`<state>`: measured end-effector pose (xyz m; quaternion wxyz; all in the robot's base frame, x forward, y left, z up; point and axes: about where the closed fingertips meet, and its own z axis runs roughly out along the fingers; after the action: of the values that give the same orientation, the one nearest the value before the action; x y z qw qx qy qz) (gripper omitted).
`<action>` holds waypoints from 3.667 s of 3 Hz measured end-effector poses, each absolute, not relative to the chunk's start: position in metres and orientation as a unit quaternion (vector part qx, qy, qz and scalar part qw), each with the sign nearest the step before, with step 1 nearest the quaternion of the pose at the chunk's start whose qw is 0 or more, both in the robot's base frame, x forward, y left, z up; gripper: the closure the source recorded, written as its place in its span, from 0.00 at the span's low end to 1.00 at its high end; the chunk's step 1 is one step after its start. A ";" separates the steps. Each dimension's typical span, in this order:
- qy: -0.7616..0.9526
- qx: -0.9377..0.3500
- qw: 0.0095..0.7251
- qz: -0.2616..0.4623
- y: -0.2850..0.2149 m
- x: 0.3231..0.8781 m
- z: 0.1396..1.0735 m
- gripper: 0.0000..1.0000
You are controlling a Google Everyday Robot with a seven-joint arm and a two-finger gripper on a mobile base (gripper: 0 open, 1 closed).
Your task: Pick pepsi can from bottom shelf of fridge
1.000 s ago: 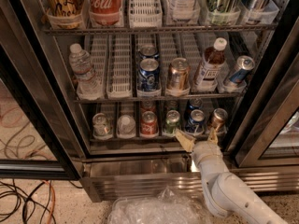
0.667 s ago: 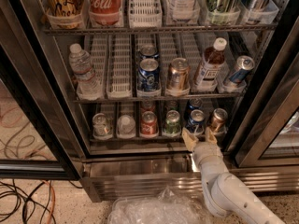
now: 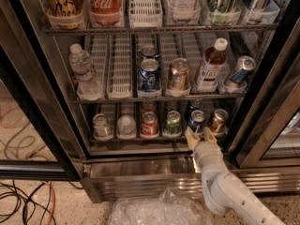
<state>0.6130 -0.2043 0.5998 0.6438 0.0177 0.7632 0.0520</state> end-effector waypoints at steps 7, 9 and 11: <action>0.750 0.030 0.659 0.050 -0.207 0.666 0.596 0.78; 0.745 0.028 0.662 0.077 -0.205 0.656 0.616 1.00; 0.745 0.013 0.660 0.091 -0.201 0.645 0.626 1.00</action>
Offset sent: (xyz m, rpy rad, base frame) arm 0.0307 -0.0080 0.0010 0.0060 -0.0512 -0.0291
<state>0.6447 -0.2014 0.6262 0.6601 0.0133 0.7455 0.0912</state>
